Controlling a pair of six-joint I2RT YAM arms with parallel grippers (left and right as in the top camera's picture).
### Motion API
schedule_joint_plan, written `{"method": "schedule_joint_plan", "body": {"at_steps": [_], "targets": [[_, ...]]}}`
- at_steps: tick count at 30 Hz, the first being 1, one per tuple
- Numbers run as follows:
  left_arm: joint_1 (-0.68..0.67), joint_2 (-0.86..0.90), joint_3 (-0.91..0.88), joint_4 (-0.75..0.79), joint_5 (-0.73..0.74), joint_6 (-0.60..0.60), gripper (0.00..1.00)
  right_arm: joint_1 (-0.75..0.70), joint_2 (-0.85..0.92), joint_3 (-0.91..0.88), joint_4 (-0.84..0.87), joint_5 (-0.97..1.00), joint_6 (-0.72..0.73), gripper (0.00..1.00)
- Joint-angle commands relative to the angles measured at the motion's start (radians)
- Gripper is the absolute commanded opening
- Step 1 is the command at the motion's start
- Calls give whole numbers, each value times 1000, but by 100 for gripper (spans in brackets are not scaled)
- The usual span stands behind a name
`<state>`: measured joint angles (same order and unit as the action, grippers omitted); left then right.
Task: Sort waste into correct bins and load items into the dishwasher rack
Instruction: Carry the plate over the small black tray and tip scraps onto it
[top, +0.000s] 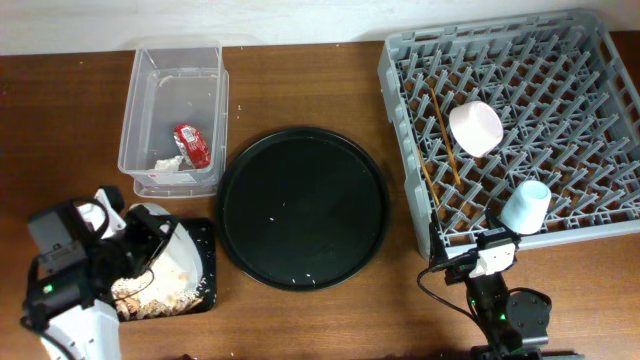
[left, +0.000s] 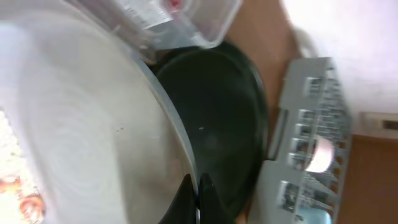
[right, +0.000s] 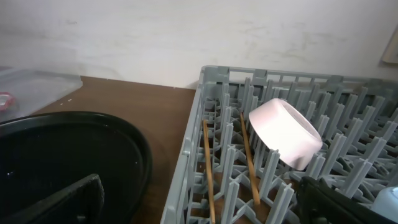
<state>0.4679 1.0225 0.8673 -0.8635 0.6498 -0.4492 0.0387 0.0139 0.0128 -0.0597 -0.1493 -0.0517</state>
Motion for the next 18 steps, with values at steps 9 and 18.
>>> {"method": "schedule_joint_plan", "body": {"at_steps": [9, 18], "targets": [[173, -145, -2, 26, 436, 160, 0, -6, -8, -7, -3, -8, 7, 98], [229, -211, -2, -199, 382, 310, 0, -6, -8, -7, -3, -8, 7, 98]]}}
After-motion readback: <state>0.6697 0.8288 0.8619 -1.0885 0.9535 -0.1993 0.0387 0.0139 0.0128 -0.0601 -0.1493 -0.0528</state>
